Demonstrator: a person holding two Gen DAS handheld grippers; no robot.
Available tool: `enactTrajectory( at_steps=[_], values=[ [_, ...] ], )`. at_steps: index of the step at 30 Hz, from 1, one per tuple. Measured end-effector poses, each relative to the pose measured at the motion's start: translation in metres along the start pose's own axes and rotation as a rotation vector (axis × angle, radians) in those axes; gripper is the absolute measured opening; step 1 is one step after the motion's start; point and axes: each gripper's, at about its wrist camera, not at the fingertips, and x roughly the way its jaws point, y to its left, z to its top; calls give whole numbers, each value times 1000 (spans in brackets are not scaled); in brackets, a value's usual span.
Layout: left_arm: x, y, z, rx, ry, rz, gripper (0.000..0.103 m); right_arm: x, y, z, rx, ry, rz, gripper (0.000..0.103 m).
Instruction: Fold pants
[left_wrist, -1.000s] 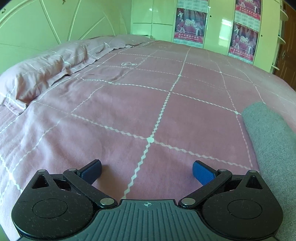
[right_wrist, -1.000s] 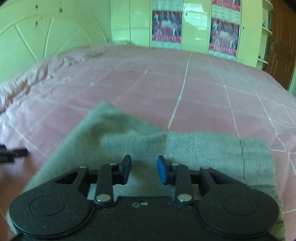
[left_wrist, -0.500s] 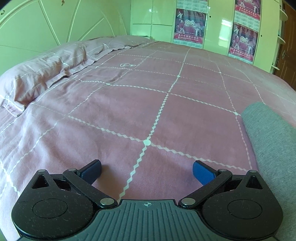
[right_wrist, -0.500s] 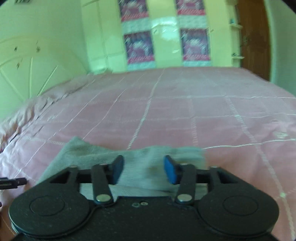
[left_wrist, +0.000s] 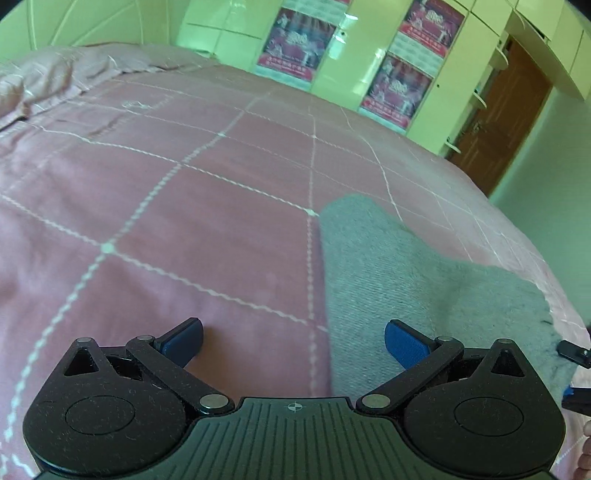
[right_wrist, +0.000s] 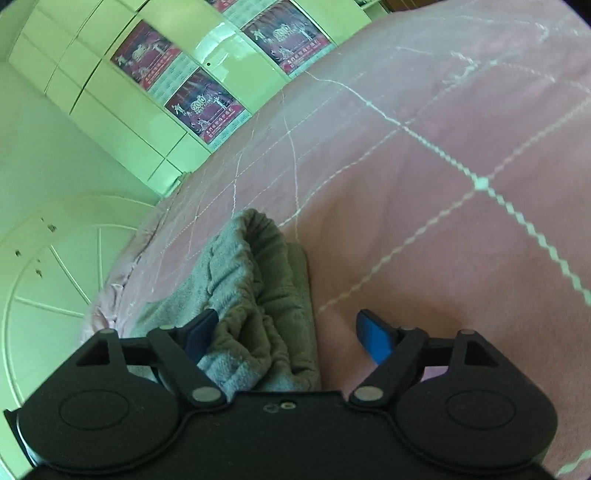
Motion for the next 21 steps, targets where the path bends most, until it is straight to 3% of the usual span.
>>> enactTrajectory(
  at_steps=[4,9,11,13,15,18,21],
  values=[
    [8,-4,1,-19,48,-48,103,4,-1,-4,6,31,57,83],
    [15,-14,11,2,107,-47,103,-1,-10,-2,73,0,80,81],
    [11,-11,14,-43,104,-116,103,-8,-17,-1,126,-12,112,82],
    [15,-10,14,-84,150,-201,103,-6,-24,0,155,21,146,83],
    [26,-17,11,-78,208,-238,103,-2,-24,1,139,65,152,85],
    [40,-26,10,-54,248,-243,103,7,-21,3,125,117,188,98],
    [52,-22,17,-122,275,-310,103,17,-18,6,122,171,183,98]
  ],
)
